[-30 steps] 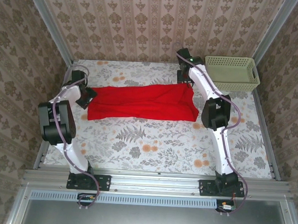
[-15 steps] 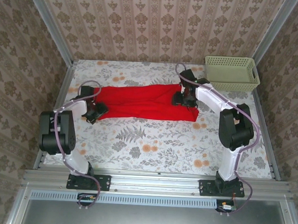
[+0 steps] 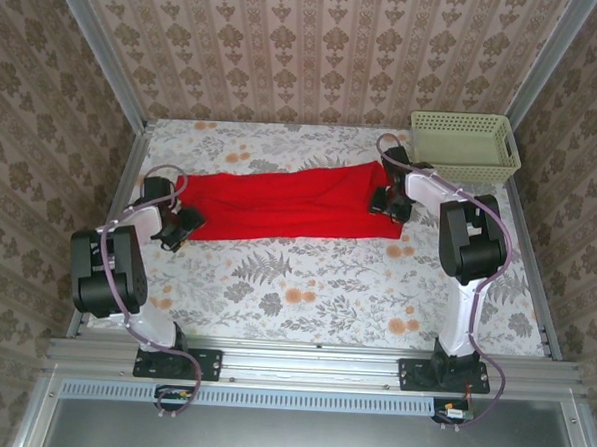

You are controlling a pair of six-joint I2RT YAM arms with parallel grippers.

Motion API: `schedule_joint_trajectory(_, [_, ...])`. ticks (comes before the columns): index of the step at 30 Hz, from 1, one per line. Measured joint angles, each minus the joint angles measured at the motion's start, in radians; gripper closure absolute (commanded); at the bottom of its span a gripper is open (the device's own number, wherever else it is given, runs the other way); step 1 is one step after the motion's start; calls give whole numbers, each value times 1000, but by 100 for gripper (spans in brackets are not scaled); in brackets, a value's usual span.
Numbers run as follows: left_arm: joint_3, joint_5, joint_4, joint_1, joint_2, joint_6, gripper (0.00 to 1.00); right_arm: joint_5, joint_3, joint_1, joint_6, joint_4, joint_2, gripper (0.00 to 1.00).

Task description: Fold the inside-out t-shirt

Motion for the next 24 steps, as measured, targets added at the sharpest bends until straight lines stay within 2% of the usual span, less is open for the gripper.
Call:
schedule_joint_trajectory(3, [1, -17, -48, -2, -36, 5, 26, 28, 7, 0, -11, -11, -6, 37])
schedule_joint_trajectory(5, [9, -31, -88, -21, -82, 7, 25, 39, 7, 3, -32, -20, -24, 28])
schedule_joint_trajectory(8, [72, -42, -126, -82, -136, 9, 24, 57, 44, 13, -74, -53, -55, 19])
schedule_joint_trajectory(11, [185, -38, -121, -146, -126, 18, 25, 79, 129, 29, -110, -69, -58, 11])
schedule_joint_trajectory(15, [310, -14, -72, -173, -27, 25, 27, 95, 238, 41, -149, -87, -30, 5])
schedule_joint_trajectory(24, [445, -18, -58, -116, 303, 49, 29, 101, 429, 43, -184, -156, 177, 0])
